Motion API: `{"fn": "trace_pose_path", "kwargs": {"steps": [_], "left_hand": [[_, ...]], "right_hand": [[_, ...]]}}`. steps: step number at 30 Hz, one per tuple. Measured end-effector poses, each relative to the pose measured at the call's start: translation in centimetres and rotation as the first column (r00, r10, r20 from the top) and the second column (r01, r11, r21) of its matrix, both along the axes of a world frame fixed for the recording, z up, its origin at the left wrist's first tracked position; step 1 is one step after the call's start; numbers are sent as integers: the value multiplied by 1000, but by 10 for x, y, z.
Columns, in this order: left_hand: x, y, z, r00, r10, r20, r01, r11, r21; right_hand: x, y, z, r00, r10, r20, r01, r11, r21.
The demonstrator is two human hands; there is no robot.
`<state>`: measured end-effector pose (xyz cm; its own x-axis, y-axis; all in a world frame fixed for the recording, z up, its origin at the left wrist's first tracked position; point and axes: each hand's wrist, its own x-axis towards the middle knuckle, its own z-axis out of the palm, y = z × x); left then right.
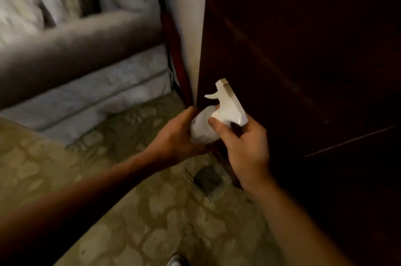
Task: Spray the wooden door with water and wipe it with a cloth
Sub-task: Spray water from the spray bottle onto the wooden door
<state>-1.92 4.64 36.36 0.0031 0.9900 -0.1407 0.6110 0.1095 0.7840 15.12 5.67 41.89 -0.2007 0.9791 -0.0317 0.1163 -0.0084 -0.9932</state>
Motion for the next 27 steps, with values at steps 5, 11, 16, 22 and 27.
{"fn": "trace_pose_path", "kwargs": {"steps": [5,11,16,22,27], "left_hand": [[31,-8,207,986,-165,14,163,984,69],[112,-42,406,929,-366,51,350,916,194],[218,-74,513,844,-531,75,480,811,334],[380,-110,617,680,-732,23,642,611,463],[490,-141,665,560,-827,-43,717,458,526]], "right_hand": [[40,-29,202,997,-69,-15,71,992,103],[115,-81,390,975,-218,-33,219,942,254],[212,-132,491,927,-350,-133,375,865,334],[351,-203,591,827,-502,-252,560,695,451],[441,-247,645,767,-557,-320,636,588,500]]}}
